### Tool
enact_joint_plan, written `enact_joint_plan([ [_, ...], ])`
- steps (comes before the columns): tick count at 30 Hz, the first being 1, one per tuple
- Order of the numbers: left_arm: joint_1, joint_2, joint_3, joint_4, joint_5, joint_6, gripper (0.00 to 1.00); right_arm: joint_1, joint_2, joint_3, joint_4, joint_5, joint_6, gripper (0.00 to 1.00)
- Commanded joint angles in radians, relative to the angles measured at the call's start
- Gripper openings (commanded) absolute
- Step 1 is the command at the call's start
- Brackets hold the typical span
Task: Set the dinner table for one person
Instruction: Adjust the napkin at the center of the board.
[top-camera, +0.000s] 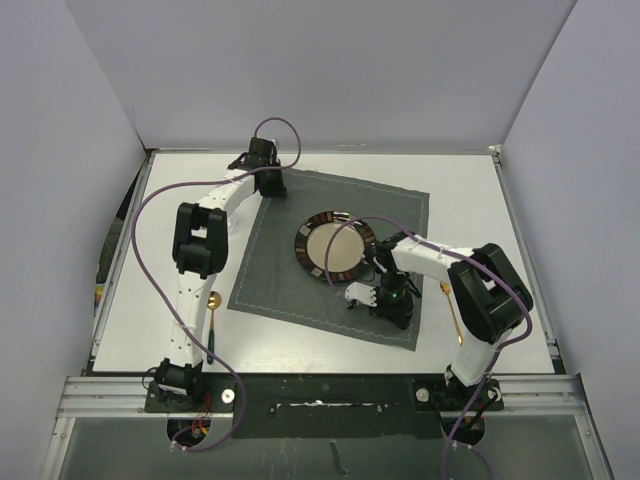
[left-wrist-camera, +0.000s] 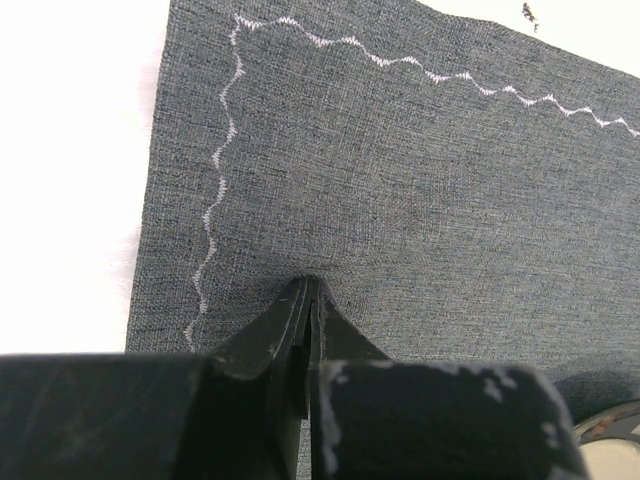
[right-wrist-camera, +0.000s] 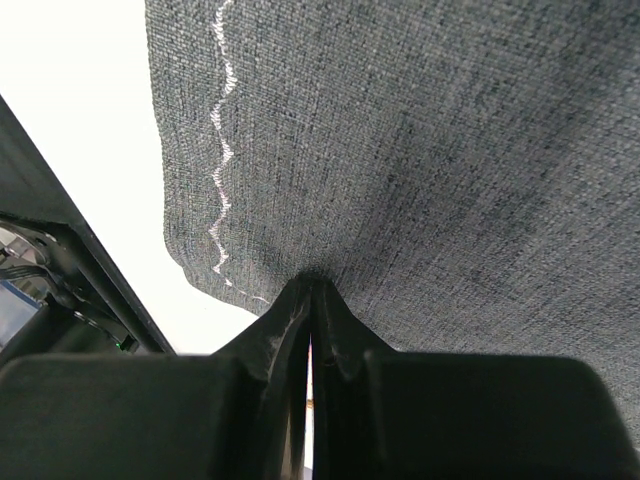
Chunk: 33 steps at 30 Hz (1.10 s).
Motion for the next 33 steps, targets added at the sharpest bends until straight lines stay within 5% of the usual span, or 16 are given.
enact_joint_plan([
  [1, 0.015, 0.034, -0.009, -0.027, -0.076, 0.012, 0.0, -0.01, -0.024, -0.048, -0.026, 0.044, -0.058, 0.0],
  [12, 0.088, -0.039, -0.159, -0.026, -0.104, -0.063, 0.0, -0.074, -0.173, 0.0, -0.24, 0.075, -0.118, 0.0],
  [24, 0.093, -0.122, -0.272, -0.01, -0.089, -0.055, 0.0, -0.252, -0.134, 0.191, -0.21, 0.022, -0.116, 0.0],
  [33, 0.093, -0.219, -0.39, 0.003, -0.069, -0.08, 0.0, -0.265, -0.132, 0.227, -0.156, 0.015, -0.077, 0.0],
])
